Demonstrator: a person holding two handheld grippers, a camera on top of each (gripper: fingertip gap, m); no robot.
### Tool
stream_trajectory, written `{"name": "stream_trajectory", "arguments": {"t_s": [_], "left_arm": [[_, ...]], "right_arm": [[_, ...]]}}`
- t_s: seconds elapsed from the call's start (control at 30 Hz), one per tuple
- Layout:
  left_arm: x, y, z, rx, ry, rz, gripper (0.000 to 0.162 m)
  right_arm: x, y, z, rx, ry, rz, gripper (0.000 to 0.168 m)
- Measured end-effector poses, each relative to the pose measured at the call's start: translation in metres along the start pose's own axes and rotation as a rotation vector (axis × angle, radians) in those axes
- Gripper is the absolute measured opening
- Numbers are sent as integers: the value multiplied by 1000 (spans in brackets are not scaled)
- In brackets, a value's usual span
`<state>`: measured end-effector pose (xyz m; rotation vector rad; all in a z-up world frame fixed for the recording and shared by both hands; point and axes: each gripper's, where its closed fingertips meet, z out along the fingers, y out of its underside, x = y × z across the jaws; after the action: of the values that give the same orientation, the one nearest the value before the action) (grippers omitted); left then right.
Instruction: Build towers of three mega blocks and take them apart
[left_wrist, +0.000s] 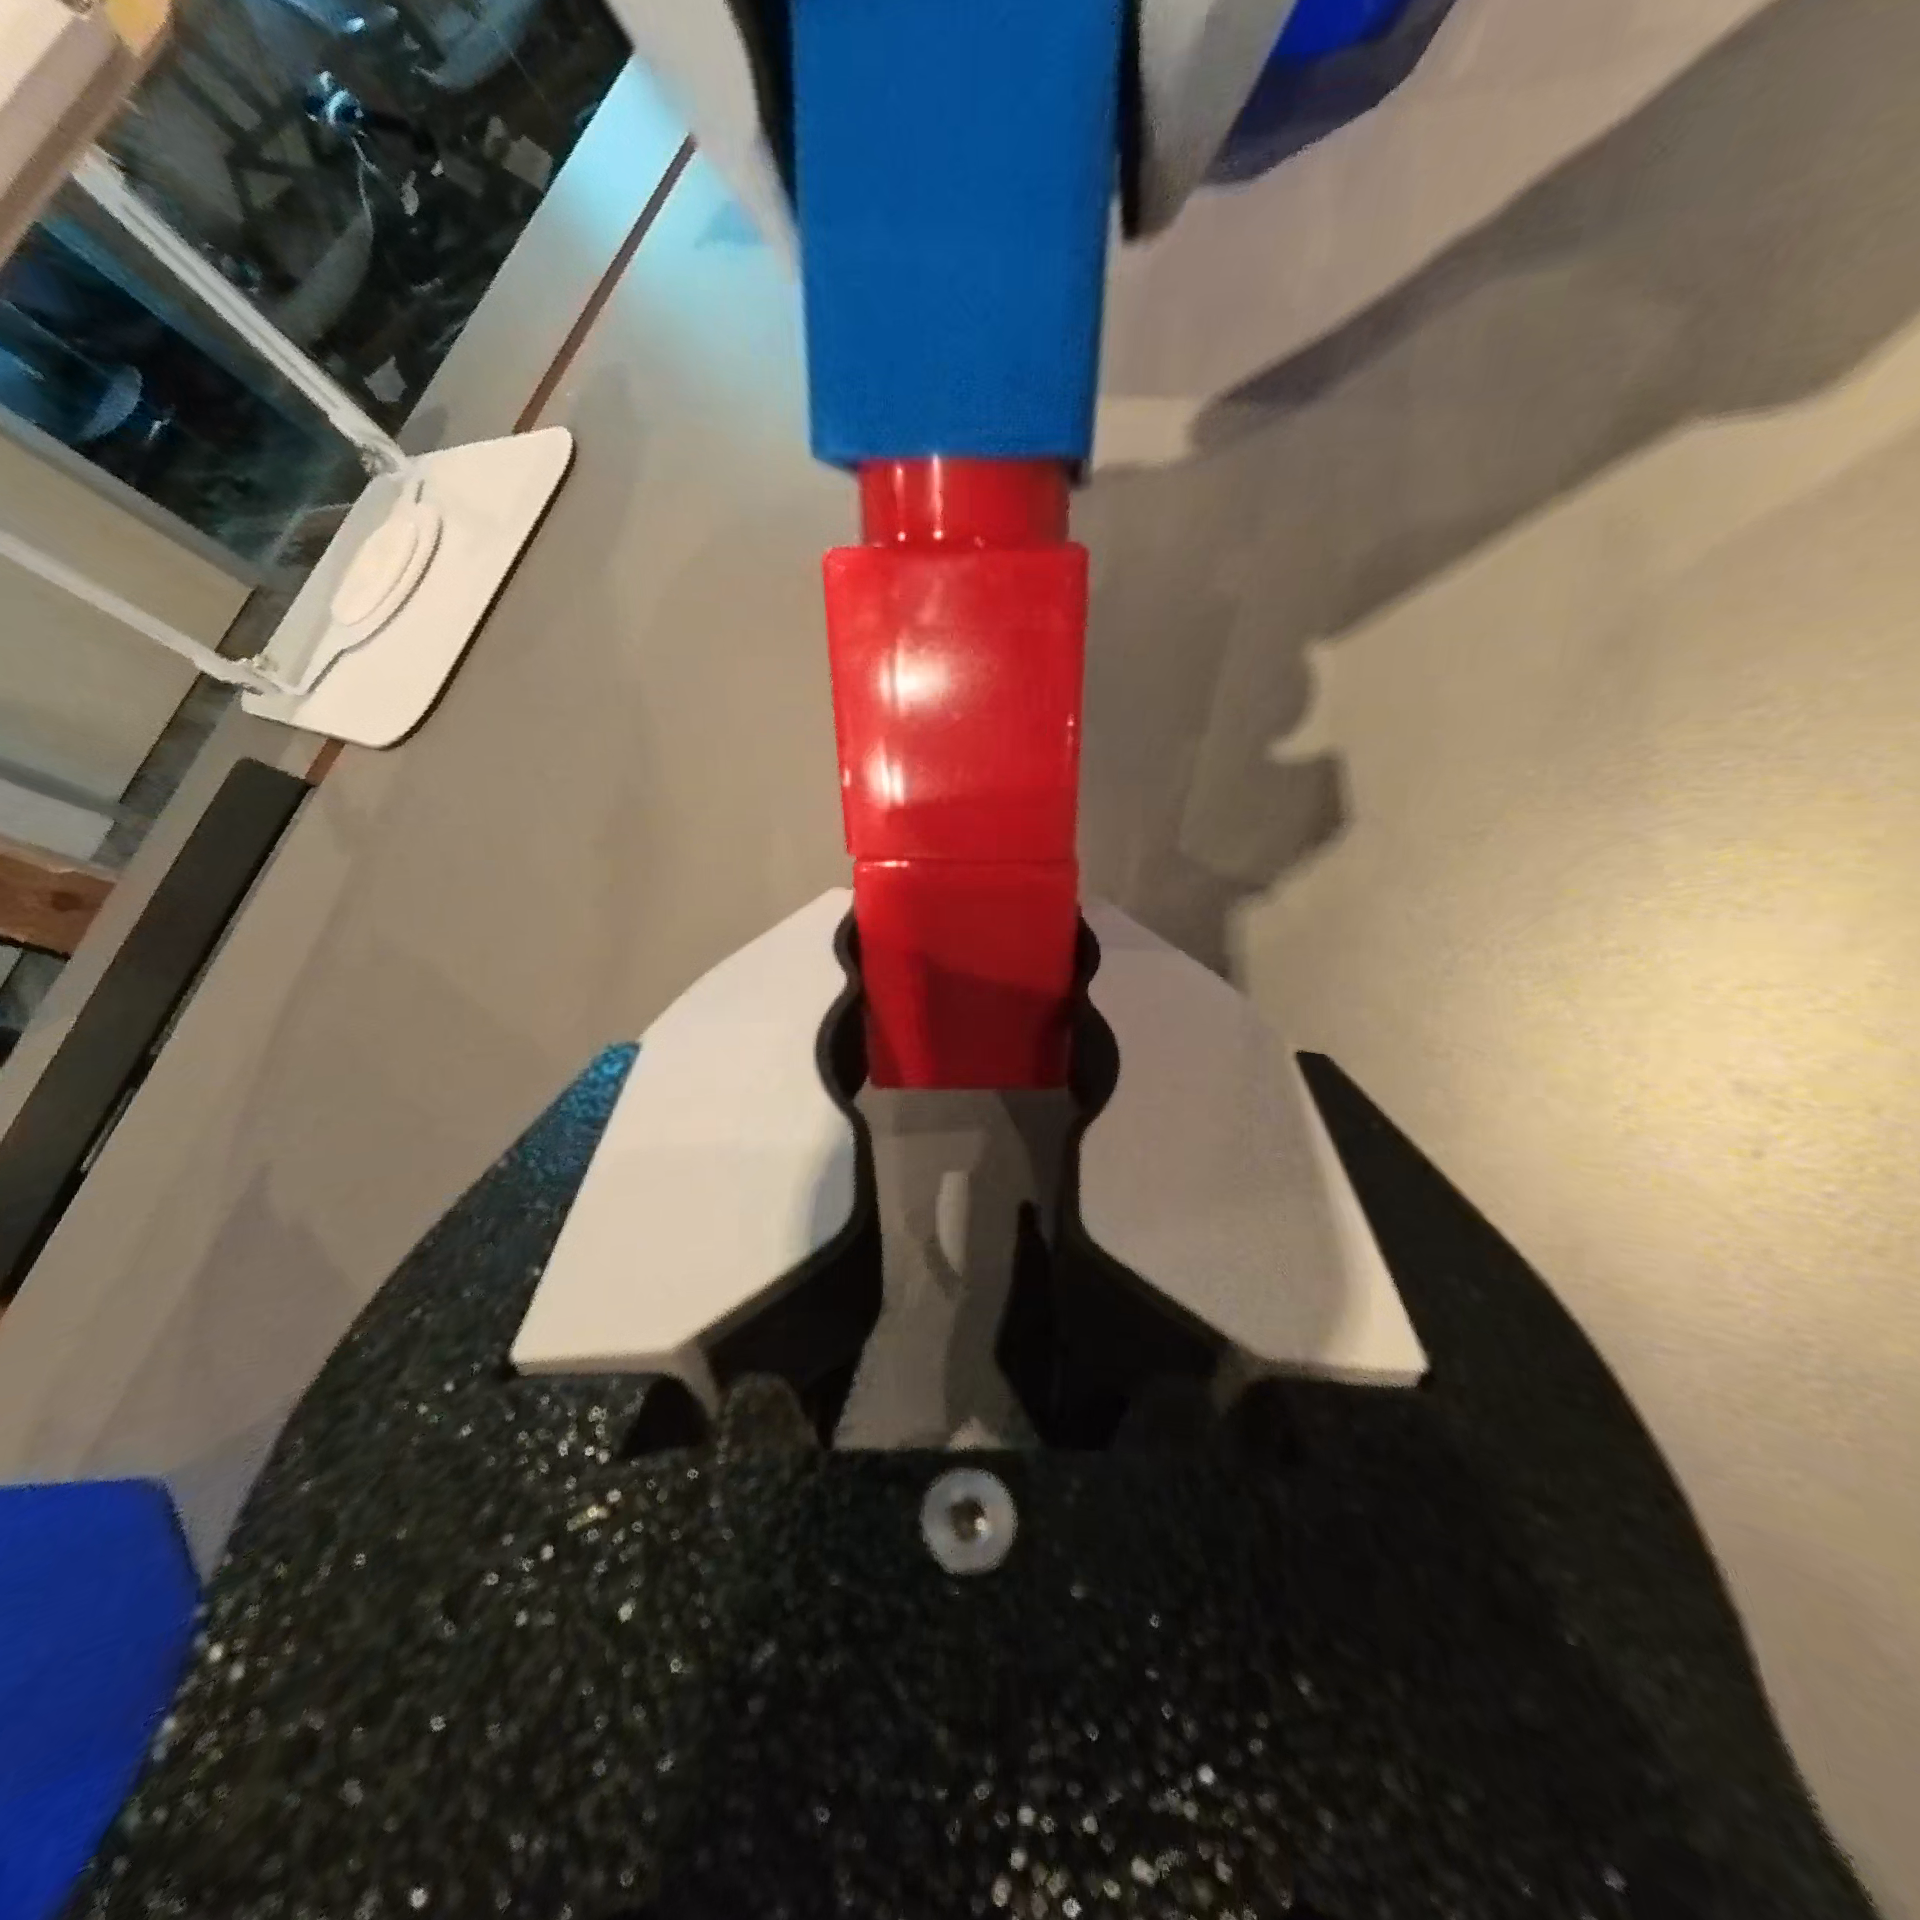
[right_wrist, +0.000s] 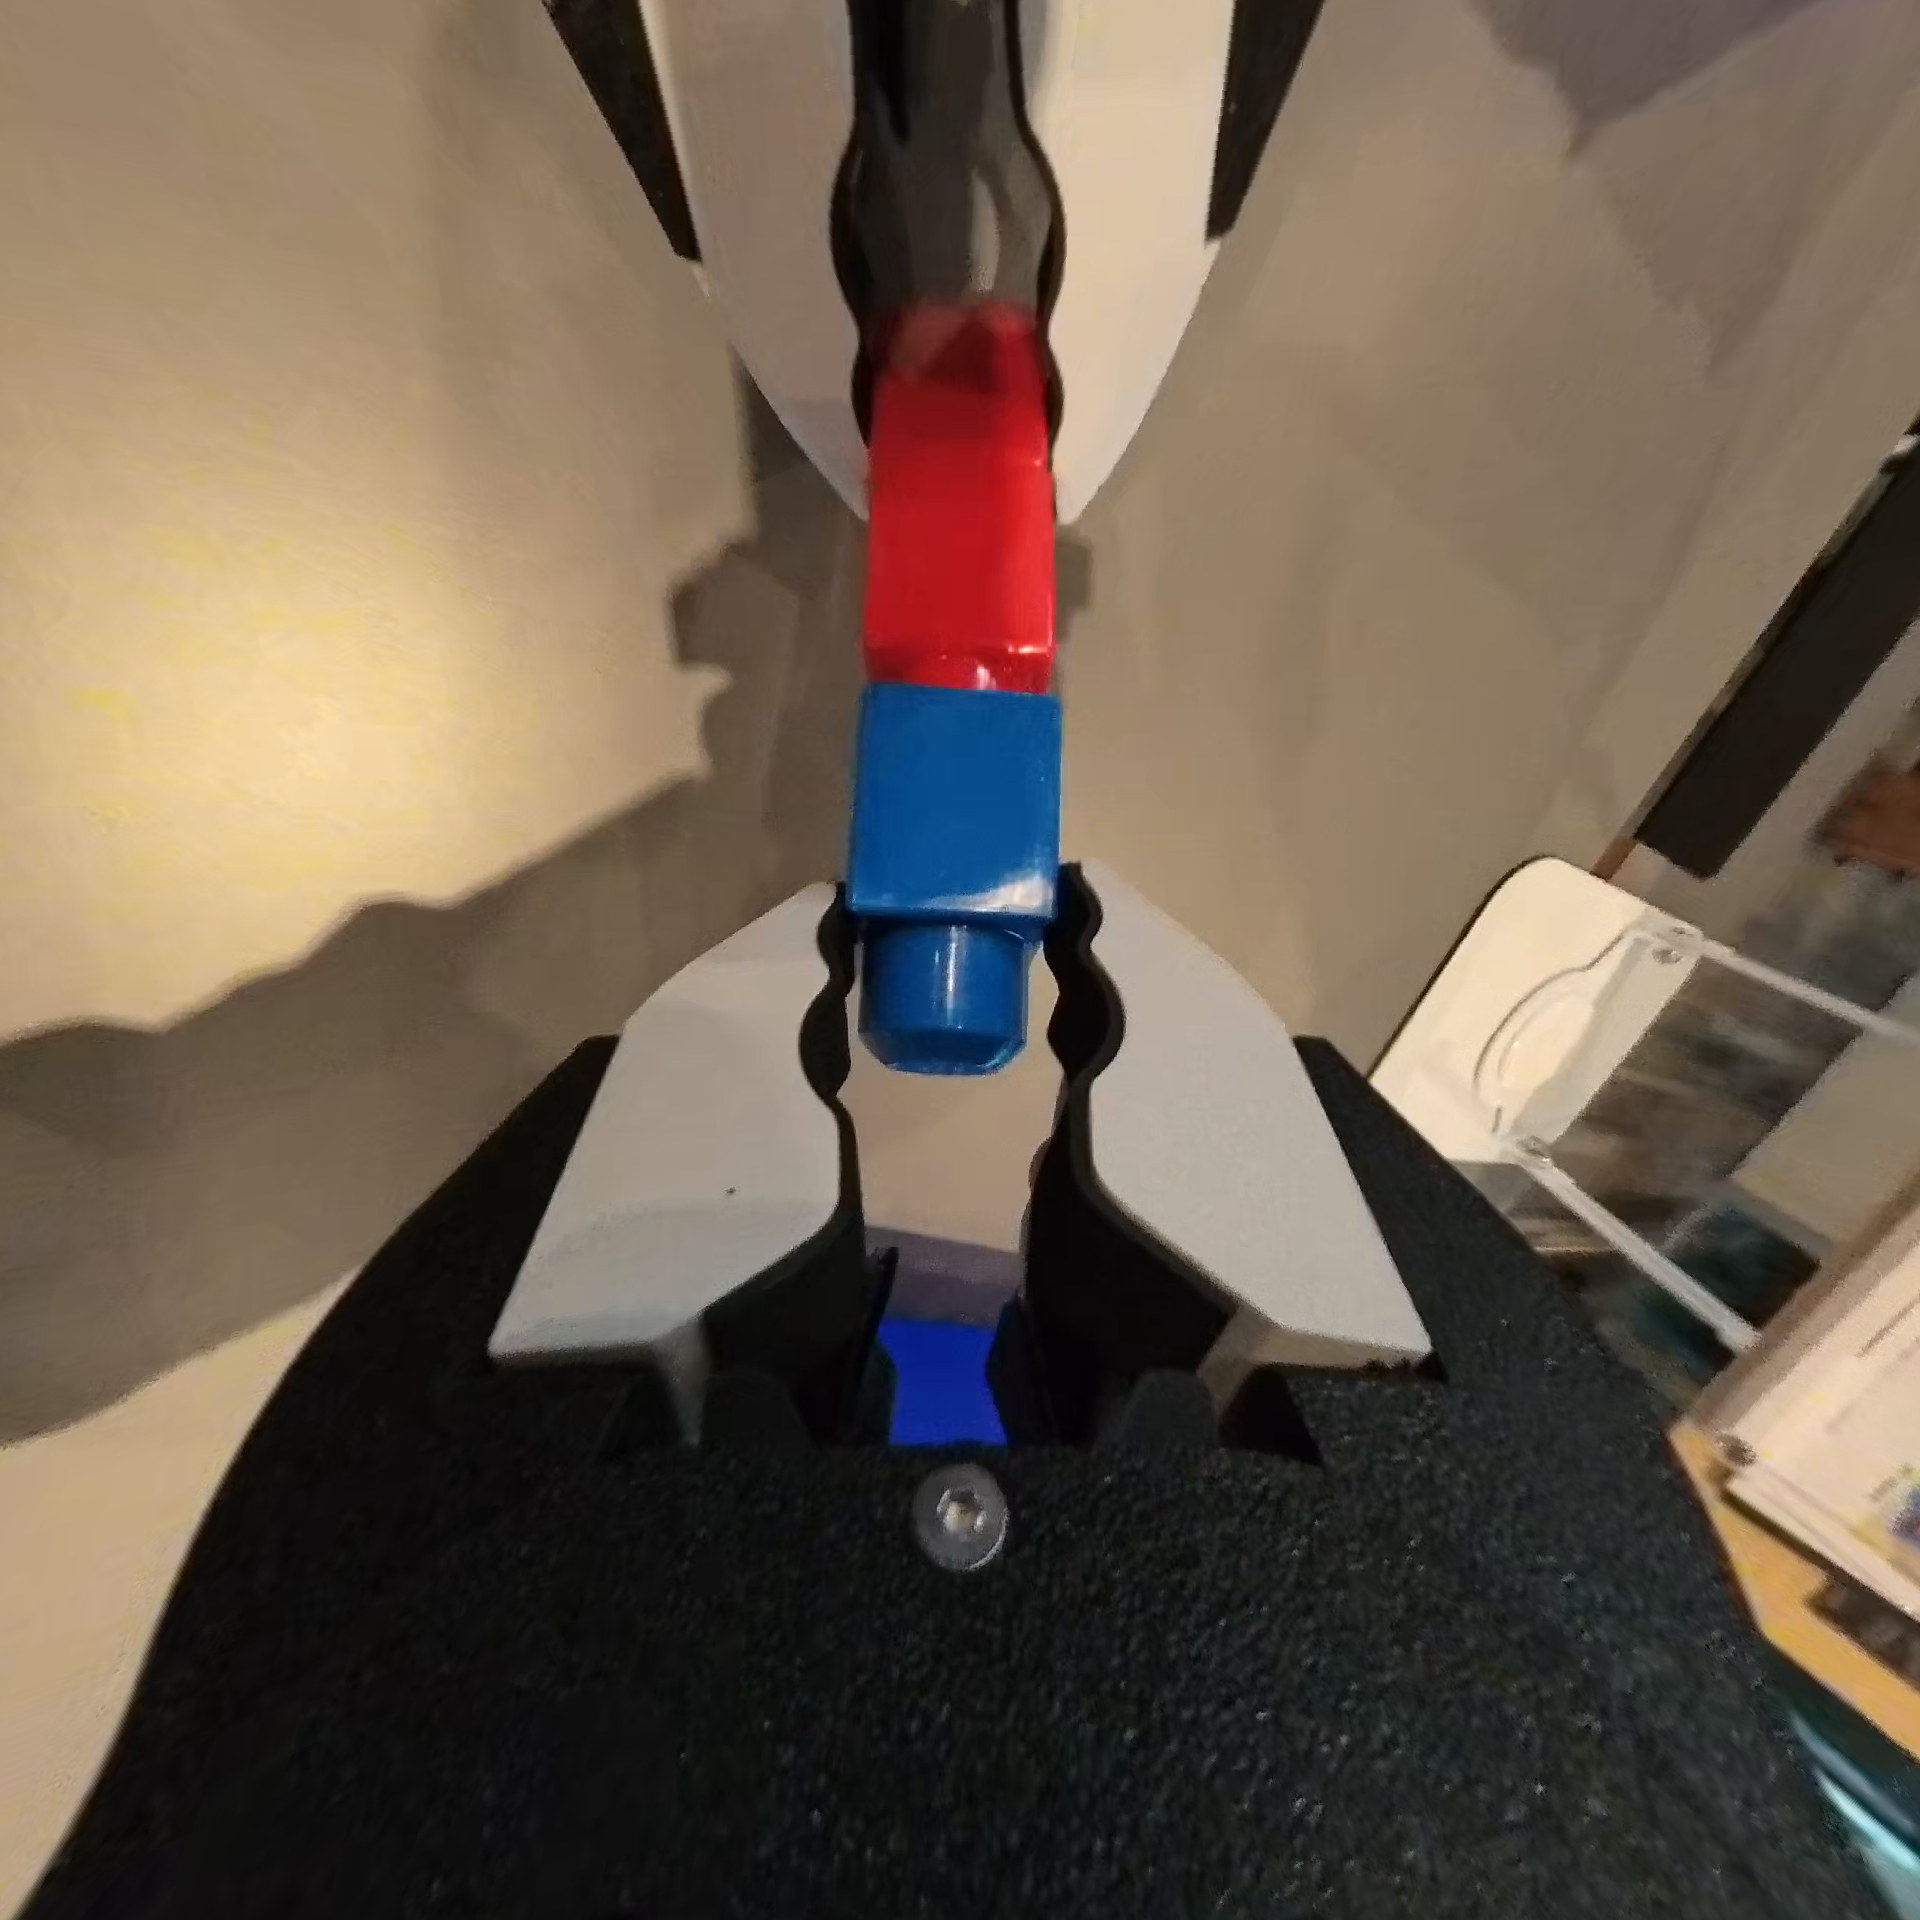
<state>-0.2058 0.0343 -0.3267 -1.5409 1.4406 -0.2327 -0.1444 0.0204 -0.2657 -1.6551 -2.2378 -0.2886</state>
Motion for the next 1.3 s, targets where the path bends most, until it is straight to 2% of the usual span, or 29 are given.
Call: {"name": "stream_trajectory", "arguments": {"t_s": [0.13,0.5,0.8,0.83,0.9,0.93,1.03,1.17,1.23,1.27,1.3], "left_arm": [[0,2,-1,-15,-22,33,35],[-1,-1,-2,3,-41,14,34],[2,-4,-2,47,-10,30,35],[2,-5,-2,58,-8,14,35],[3,-7,-3,79,1,-2,35],[4,-9,-3,92,6,0,35],[8,-16,-4,144,17,7,35],[9,-24,-7,194,4,27,35],[5,-29,-10,242,-28,20,36],[1,-34,-12,280,-62,2,38],[-5,-38,-15,310,-94,-15,54]], "right_arm": [[-1,-2,4,-5,26,-28,36],[0,-19,1,165,60,41,36],[-2,-18,-1,195,145,-40,37],[2,-18,-4,217,184,-19,43],[5,-15,-8,234,200,47,74],[5,-14,-8,240,193,75,79],[2,-14,-6,244,198,59,72],[-5,-21,-6,264,191,13,41],[-7,-21,-8,272,180,21,38],[-6,-21,-10,281,183,32,38],[-6,-18,-14,282,182,42,37]]}}
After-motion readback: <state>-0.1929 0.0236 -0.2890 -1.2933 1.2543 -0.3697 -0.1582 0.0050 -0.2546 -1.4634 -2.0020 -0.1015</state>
